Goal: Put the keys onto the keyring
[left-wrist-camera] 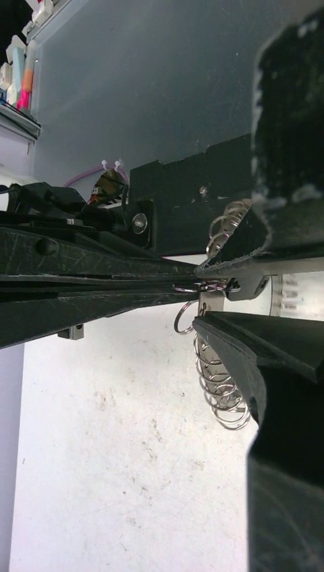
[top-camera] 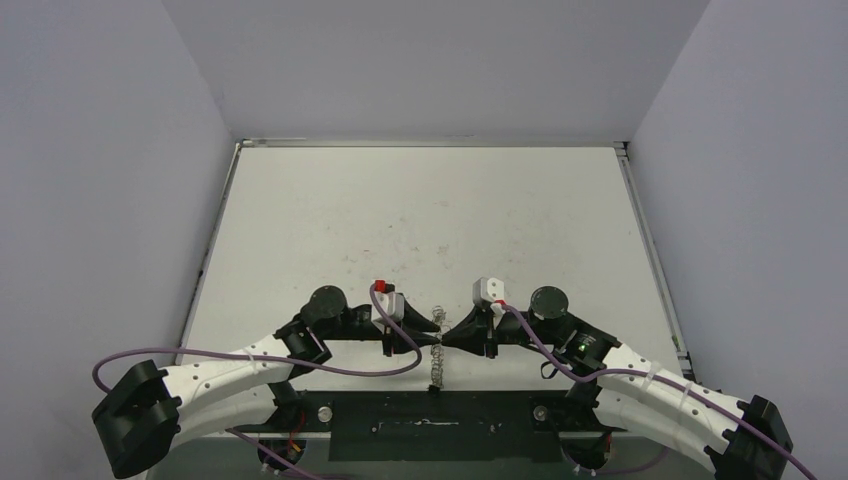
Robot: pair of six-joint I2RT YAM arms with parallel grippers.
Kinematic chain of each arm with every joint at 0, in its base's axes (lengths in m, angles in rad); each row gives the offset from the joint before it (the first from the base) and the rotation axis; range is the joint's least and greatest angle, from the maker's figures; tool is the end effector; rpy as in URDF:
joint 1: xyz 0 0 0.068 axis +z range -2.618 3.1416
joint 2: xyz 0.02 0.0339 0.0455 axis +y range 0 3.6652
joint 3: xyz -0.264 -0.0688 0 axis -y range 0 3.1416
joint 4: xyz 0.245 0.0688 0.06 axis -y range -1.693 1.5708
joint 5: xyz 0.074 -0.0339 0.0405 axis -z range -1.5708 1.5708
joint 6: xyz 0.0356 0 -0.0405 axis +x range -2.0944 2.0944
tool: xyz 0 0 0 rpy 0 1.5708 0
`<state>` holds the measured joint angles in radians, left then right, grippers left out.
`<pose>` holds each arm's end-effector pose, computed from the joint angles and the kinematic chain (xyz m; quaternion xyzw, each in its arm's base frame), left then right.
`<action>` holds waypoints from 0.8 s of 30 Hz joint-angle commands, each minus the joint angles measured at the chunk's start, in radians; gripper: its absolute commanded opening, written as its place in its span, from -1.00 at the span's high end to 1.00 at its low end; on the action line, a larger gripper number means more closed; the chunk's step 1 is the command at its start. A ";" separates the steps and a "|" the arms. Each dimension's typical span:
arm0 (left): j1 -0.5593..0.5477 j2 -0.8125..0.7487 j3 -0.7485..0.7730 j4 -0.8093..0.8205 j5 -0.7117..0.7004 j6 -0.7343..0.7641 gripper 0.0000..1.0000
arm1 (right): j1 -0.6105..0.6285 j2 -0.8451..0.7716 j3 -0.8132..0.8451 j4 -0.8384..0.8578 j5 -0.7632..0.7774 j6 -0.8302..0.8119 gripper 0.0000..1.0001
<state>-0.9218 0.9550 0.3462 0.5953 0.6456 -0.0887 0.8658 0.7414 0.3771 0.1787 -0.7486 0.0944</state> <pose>0.1070 -0.1765 0.2367 0.4769 0.5272 -0.5200 0.4735 0.0943 0.1482 0.2421 -0.4858 0.5759 0.5241 0.3972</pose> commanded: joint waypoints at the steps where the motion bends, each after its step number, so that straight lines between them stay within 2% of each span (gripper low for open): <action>1: -0.006 0.004 0.046 0.095 0.027 -0.025 0.58 | 0.010 -0.016 0.014 0.087 -0.012 -0.007 1.00; 6: -0.008 0.005 0.045 0.077 0.034 -0.012 1.00 | 0.011 -0.015 0.015 0.085 -0.008 -0.010 1.00; 12: -0.008 -0.029 0.052 -0.011 -0.003 0.006 1.00 | 0.010 -0.017 0.024 0.055 0.017 -0.025 0.97; 19: -0.010 -0.082 0.139 -0.296 -0.043 0.082 1.00 | 0.010 -0.064 0.078 -0.109 0.092 -0.119 0.04; 21: -0.012 -0.090 0.168 -0.375 -0.051 0.107 1.00 | 0.010 -0.084 0.096 -0.162 0.110 -0.158 -0.13; 24: -0.016 -0.091 0.220 -0.482 -0.060 0.154 1.00 | 0.011 -0.097 0.124 -0.226 0.122 -0.199 -0.18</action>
<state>-0.9291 0.8917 0.4564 0.2485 0.6071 -0.0132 0.8715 0.6731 0.4255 0.0277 -0.6655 -0.0162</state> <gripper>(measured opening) 0.017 0.582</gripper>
